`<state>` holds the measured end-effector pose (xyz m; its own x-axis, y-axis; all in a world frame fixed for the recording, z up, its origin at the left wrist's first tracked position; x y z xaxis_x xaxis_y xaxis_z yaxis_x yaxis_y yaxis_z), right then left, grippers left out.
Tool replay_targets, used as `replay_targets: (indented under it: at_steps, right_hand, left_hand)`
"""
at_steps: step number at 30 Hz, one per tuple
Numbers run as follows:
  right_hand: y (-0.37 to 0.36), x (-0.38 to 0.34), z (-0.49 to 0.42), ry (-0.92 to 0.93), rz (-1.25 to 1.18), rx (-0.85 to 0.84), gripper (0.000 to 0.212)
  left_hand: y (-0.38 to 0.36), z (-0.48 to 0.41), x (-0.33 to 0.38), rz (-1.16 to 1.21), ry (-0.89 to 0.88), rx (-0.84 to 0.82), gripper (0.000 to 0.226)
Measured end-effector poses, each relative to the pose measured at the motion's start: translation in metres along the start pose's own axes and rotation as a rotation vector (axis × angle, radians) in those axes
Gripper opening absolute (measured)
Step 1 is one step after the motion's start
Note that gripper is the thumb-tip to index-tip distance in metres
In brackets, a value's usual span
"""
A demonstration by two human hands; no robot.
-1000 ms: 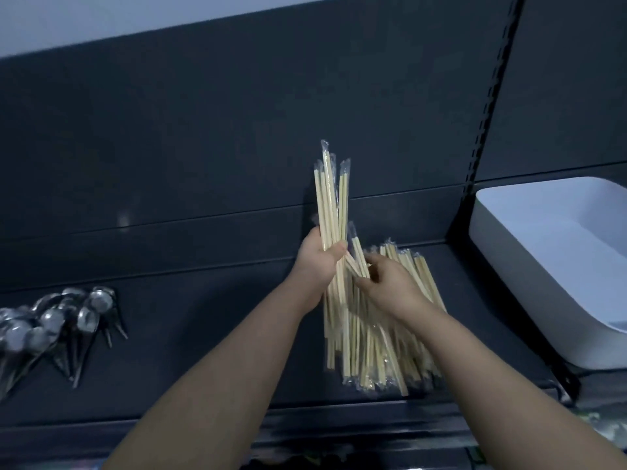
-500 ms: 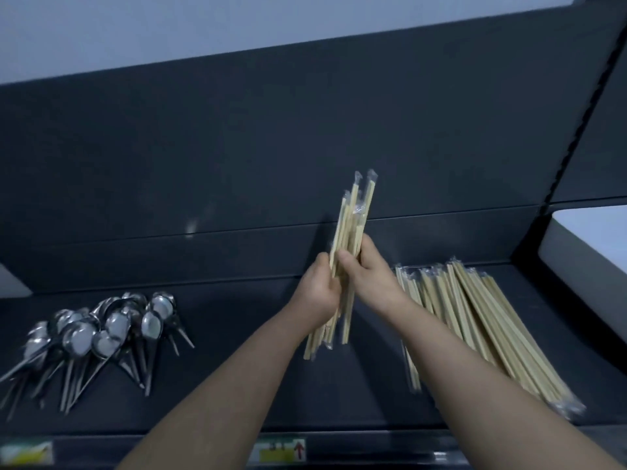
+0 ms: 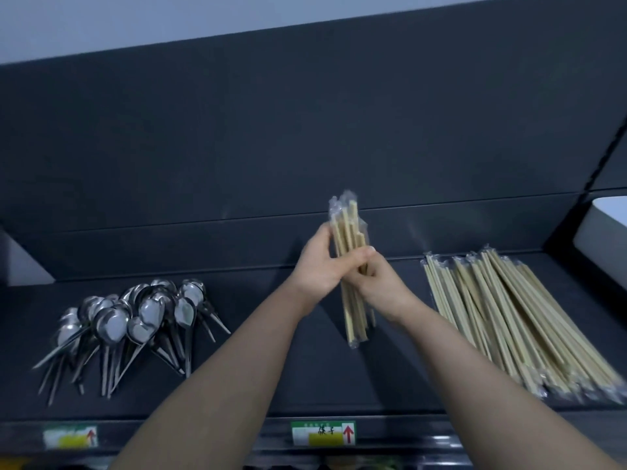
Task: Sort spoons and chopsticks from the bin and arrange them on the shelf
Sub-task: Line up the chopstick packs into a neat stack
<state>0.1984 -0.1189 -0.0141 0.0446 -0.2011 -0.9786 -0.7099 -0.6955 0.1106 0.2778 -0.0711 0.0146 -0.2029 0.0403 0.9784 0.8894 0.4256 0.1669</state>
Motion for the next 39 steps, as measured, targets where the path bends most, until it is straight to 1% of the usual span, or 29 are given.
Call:
replay_targets:
  at_steps: [1,2,5,8,11,14,15,17,19,22,25,26,27,28,29,30,31,32,33,34,35,36,37,39]
  right_hand:
    - [-0.001,0.005,0.002,-0.021,0.002,0.019,0.029]
    - [0.0,0.008,0.004,-0.04,0.018,0.043,0.033]
    - [0.003,0.002,0.004,-0.039,0.091,0.119,0.039]
    - [0.007,-0.016,0.001,0.02,0.024,0.152,0.045]
    - [0.006,0.006,0.01,-0.088,0.029,0.133,0.035]
    - [0.001,0.043,0.027,-0.236,0.15,0.137,0.023]
    - [0.001,0.047,0.03,-0.24,0.176,0.162,0.02]
    - [0.002,0.043,0.03,-0.191,0.189,0.207,0.016]
    - [0.0,0.038,0.028,-0.158,0.218,0.217,0.02]
    - [-0.01,0.045,0.034,-0.165,0.39,0.167,0.022]
    - [-0.02,0.049,0.036,-0.163,0.508,0.116,0.021]
    - [-0.021,0.048,0.033,-0.166,0.572,0.101,0.02]
    - [-0.019,0.048,0.029,-0.182,0.663,0.087,0.02]
    - [-0.016,0.048,0.025,-0.203,0.773,0.076,0.019]
    - [-0.013,0.049,0.022,-0.235,0.901,0.058,0.017]
    - [-0.011,0.052,0.021,-0.272,1.036,0.018,0.016]
    - [-0.011,0.056,0.02,-0.299,1.154,-0.041,0.018]
    - [-0.014,0.062,0.02,-0.316,1.237,-0.112,0.025]
    - [-0.018,0.068,0.018,-0.322,1.266,-0.172,0.034]
    - [-0.022,0.072,0.017,-0.322,1.252,-0.215,0.043]
    - [-0.026,0.077,0.016,-0.32,1.214,-0.245,0.051]
    - [-0.03,0.079,0.016,-0.315,1.168,-0.27,0.059]
    - [-0.031,0.081,0.017,-0.316,1.12,-0.286,0.065]
    - [-0.03,0.081,0.021,-0.313,1.083,-0.291,0.075]
  left_hand:
    - [-0.003,0.001,0.003,0.002,-0.013,0.014,0.031]
    - [-0.007,0.001,0.005,0.003,-0.026,0.023,0.027]
    - [-0.015,0.001,0.009,0.043,-0.063,0.032,0.022]
    - [-0.013,-0.003,0.025,0.055,-0.133,0.089,0.016]
    - [-0.012,-0.004,0.02,0.048,-0.12,0.101,0.017]
    - [-0.018,0.001,0.006,0.078,-0.065,0.041,0.026]
    - [-0.02,0.001,0.006,0.082,-0.067,0.036,0.027]
    - [-0.02,0.001,0.013,0.074,-0.087,0.055,0.025]
    - [-0.019,-0.001,0.019,0.088,-0.092,0.08,0.021]
    - [-0.017,-0.001,0.01,0.1,-0.046,0.089,0.019]
    - [-0.005,-0.004,-0.01,0.129,0.046,0.097,0.016]
    - [0.006,-0.005,-0.017,0.133,0.073,0.138,0.019]
    - [0.022,-0.006,-0.024,0.084,0.095,0.23,0.032]
    - [0.043,-0.005,-0.03,-0.039,0.107,0.346,0.052]
    - [0.062,-0.001,-0.032,-0.232,0.104,0.447,0.075]
    - [0.076,0.004,-0.033,-0.473,0.085,0.484,0.095]
    - [0.08,0.007,-0.035,-0.734,0.023,0.426,0.106]
    - [0.072,0.008,-0.041,-0.966,-0.062,0.259,0.11]
    - [0.058,0.011,-0.053,-1.131,-0.125,0.023,0.109]
    - [0.045,0.019,-0.07,-1.218,-0.137,-0.217,0.106]
    - [0.036,0.028,-0.092,-1.253,-0.097,-0.403,0.1]
    - [0.032,0.036,-0.108,-1.261,-0.046,-0.503,0.094]
    - [0.031,0.042,-0.12,-1.255,-0.014,-0.532,0.086]
    - [0.033,0.047,-0.131,-1.229,-0.003,-0.502,0.073]
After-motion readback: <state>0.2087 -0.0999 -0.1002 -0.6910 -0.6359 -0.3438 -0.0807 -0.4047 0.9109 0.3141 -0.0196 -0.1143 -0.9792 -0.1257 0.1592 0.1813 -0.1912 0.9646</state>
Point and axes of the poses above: each hand's wrist, its own z-axis away from the middle knuckle, its own y-axis out of the back of the hand, x = y × z, the point moved 8 cm from there along -z, towards the middle knuckle
